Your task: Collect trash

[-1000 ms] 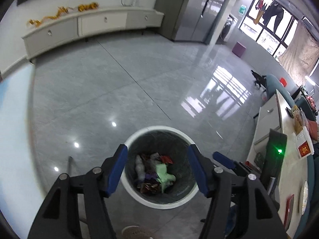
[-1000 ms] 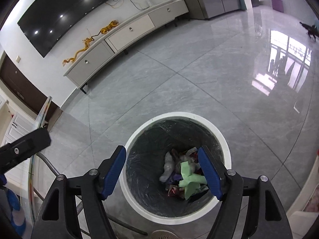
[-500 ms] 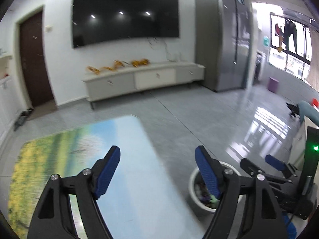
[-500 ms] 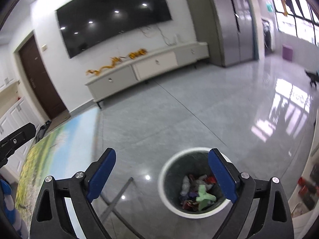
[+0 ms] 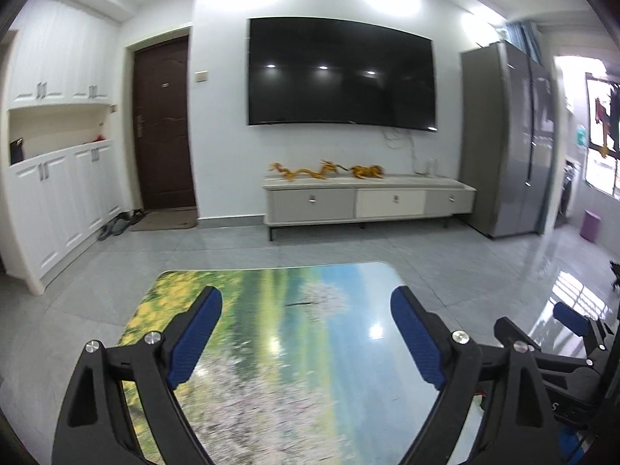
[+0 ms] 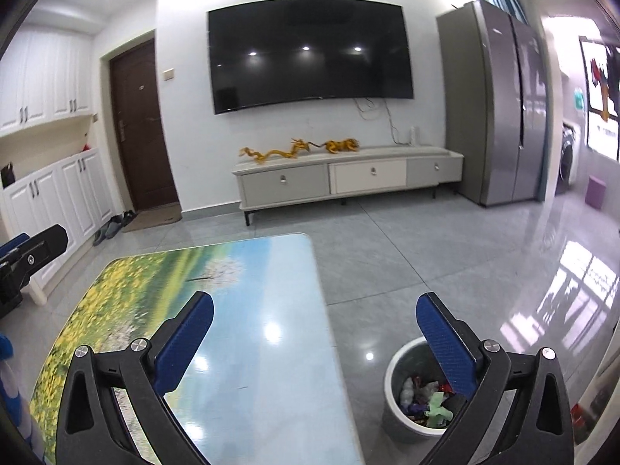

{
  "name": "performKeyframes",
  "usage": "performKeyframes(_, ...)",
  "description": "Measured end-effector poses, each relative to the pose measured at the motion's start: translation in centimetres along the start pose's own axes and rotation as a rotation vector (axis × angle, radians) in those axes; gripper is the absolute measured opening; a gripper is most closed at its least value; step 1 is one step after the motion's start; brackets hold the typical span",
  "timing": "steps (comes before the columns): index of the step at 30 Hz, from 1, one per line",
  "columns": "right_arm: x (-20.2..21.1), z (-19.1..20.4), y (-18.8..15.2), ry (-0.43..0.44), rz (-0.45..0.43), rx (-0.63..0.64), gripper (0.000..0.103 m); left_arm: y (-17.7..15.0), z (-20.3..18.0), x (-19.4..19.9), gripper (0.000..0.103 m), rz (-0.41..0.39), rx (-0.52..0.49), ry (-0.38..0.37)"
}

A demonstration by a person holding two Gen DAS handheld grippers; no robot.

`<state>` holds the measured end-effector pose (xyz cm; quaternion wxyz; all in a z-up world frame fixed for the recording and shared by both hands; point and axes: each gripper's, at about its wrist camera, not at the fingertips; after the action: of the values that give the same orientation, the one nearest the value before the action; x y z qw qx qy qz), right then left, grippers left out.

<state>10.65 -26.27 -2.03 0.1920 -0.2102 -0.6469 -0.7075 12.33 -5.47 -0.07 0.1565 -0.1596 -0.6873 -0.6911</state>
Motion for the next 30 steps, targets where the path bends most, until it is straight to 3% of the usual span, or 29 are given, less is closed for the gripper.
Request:
performKeyframes(11, 5.2, 5.2, 0.5, -0.05, -0.092, 0.104, 0.103, -1.3, 5.3, 5.2, 0.103, -0.066, 0.072, 0.149)
performKeyframes(17, 7.8, 5.5, 0.7, -0.095, -0.148, 0.111, 0.103, -1.2, 6.1, 7.7, 0.103, -0.121, 0.097, 0.219)
performKeyframes(30, 9.0, 5.0, 1.2, -0.131, -0.192, 0.107, 0.103, -1.1, 6.2, 9.8, 0.103, -0.183, 0.102, 0.245)
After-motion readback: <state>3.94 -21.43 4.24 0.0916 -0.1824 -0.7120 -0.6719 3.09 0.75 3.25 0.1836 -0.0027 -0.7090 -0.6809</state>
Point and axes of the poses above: each gripper's, at about its wrist camera, not at the fingertips, and x roughly against the way its jaws point, z to its left, y to its top, and after that the axes turned 3 degrees about z, right-handed
